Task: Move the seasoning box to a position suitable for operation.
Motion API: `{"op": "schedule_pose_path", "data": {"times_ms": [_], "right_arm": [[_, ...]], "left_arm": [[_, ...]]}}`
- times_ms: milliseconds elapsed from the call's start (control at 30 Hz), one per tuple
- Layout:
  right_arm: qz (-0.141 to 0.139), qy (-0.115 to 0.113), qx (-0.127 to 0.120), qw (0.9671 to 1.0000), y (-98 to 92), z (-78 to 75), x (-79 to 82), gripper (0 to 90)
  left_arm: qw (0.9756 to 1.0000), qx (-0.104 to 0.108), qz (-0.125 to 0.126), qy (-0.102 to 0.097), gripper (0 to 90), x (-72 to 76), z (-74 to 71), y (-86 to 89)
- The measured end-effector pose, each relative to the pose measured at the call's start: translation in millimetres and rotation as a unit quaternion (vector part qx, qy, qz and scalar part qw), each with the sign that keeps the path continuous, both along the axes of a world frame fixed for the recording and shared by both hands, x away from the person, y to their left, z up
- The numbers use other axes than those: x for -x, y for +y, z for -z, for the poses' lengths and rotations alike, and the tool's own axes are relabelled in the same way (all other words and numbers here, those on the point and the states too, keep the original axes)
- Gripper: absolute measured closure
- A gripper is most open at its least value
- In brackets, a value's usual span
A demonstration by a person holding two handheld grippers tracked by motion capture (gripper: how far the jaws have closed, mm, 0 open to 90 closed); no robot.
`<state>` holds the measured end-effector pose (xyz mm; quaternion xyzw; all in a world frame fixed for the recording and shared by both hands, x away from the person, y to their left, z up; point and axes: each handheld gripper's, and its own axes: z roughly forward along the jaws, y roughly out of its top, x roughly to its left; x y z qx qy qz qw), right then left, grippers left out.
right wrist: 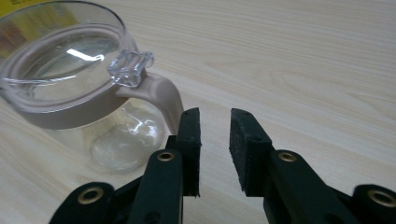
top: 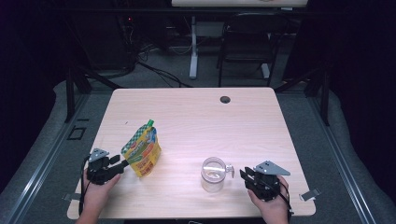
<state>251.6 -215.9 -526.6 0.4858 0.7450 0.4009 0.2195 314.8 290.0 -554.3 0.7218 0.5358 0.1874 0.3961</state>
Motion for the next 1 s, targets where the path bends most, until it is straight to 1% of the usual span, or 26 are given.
{"op": "schedule_pose_path", "data": {"times_ms": [100,133,167,200,233,267,300,333,433,500,533,567,600,633,667,833,900,1000], "right_arm": [[-0.006,0.002,-0.001,1.0,1.3,-0.8,1.3,73.7],[-0.015,0.004,-0.006,0.9999,3.3,-0.9,1.9,73.3],[-0.015,0.004,-0.006,0.9999,3.3,-0.9,1.9,73.3],[-0.027,0.007,-0.007,0.9996,6.3,-0.3,2.1,72.4],[-0.04,0.01,-0.006,0.9991,9.5,0.8,2.3,71.8],[-0.05,0.012,0.003,0.9987,11.1,1.2,2.3,71.8],[-0.05,0.012,0.003,0.9987,11.1,1.2,2.3,71.8],[-0.064,0.014,0.013,0.9978,17.7,3.2,2.0,71.8],[-0.059,0.015,0.021,0.9979,23.3,5.5,0.1,73.0],[-0.055,0.015,0.021,0.9982,24.0,6.3,-0.8,73.6],[-0.048,0.017,0.017,0.9985,23.6,7.3,-3.0,78.1],[-0.048,0.017,0.017,0.9985,23.6,7.3,-3.0,78.1],[-0.039,0.014,0.01,0.9991,21.8,7.3,-4.8,82.4],[-0.039,0.014,0.01,0.9991,21.8,7.3,-4.8,82.4],[-0.038,0.016,0.004,0.9991,21.0,7.5,-6.9,82.6],[-0.036,0.015,0.011,0.9992,21.6,7.2,-8.9,84.6],[-0.031,0.015,0.004,0.9994,21.6,7.8,-10.8,85.0],[-0.03,0.016,0.004,0.9994,21.3,7.8,-13.1,85.4]], "left_arm": [[1.0,0.001,-0.002,-0.001,51.9,-0.3,0.4,0.4],[1.0,0.002,-0.002,0.0,51.9,-0.3,0.5,0.9],[1.0,0.002,-0.002,0.0,51.9,-0.3,0.5,0.9],[1.0,0.001,-0.003,0.0,52.0,0.1,0.5,1.5],[1.0,0.0,-0.003,0.001,52.0,0.4,0.5,1.9],[1.0,-0.001,-0.003,0.003,52.0,0.9,0.3,2.4],[1.0,-0.001,-0.003,0.003,52.0,0.9,0.3,2.4],[1.0,0.001,-0.003,0.0,51.9,1.5,0.7,3.1],[1.0,-0.002,-0.004,0.001,52.0,2.4,1.2,3.9],[1.0,-0.001,-0.004,0.0,51.9,2.8,1.7,4.2],[1.0,-0.004,-0.004,0.001,52.0,3.4,1.8,4.7],[1.0,-0.004,-0.005,0.001,52.0,4.0,1.9,5.0],[1.0,-0.004,-0.006,0.002,52.0,5.1,2.1,6.1],[1.0,-0.004,-0.006,0.002,51.9,5.1,2.1,6.1],[0.9999,-0.006,-0.009,0.001,51.9,6.6,2.3,7.6],[0.9999,-0.006,-0.014,0.002,51.9,8.6,2.3,10.1],[0.9999,-0.006,-0.015,0.004,51.9,9.2,2.2,10.7],[0.9998,-0.006,-0.016,0.001,52.0,9.9,2.9,11.5]]}}
